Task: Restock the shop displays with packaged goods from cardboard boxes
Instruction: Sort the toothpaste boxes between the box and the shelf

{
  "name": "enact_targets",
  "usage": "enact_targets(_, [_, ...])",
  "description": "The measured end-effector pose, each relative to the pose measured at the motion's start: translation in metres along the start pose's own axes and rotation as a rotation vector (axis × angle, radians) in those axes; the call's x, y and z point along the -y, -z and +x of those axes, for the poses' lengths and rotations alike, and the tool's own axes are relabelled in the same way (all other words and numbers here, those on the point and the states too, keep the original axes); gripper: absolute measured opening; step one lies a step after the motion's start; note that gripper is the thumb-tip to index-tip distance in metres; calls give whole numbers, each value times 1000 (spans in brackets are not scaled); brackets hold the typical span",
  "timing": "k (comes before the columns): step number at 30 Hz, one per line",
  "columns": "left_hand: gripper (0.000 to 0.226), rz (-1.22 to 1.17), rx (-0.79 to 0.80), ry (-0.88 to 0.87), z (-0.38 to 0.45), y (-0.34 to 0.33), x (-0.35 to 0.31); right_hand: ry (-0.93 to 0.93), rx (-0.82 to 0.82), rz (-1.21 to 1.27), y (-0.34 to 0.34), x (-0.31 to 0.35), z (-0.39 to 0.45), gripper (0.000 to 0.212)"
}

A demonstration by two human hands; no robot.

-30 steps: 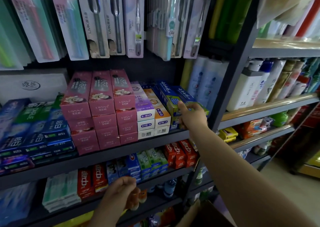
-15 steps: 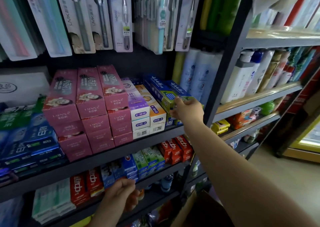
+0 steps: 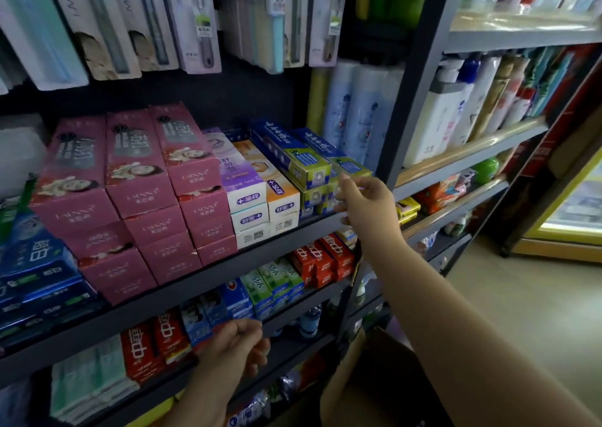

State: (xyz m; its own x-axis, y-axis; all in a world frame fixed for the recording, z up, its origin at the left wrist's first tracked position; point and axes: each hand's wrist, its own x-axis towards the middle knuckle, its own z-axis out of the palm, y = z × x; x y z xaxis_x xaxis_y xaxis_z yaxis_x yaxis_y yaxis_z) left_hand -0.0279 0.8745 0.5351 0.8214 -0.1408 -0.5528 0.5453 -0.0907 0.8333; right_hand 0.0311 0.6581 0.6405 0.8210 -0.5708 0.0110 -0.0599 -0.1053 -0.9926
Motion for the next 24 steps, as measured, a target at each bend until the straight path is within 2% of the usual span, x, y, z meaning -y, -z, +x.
enact_targets(4, [10, 135, 73, -32, 14, -27, 14, 14, -107, -35, 78, -65, -36, 8])
enact_targets(11, [8, 358, 227, 9, 38, -122, 88, -449, -361, -121, 225, -219, -135, 1])
enact_targets(17, [9, 525, 352, 145, 57, -214, 179, -794, -326, -113, 286, -324, -188, 25])
enact_targets(24, [8, 717, 424, 232, 135, -291, 301, -1023, -301, -162, 284, -491, -189, 41])
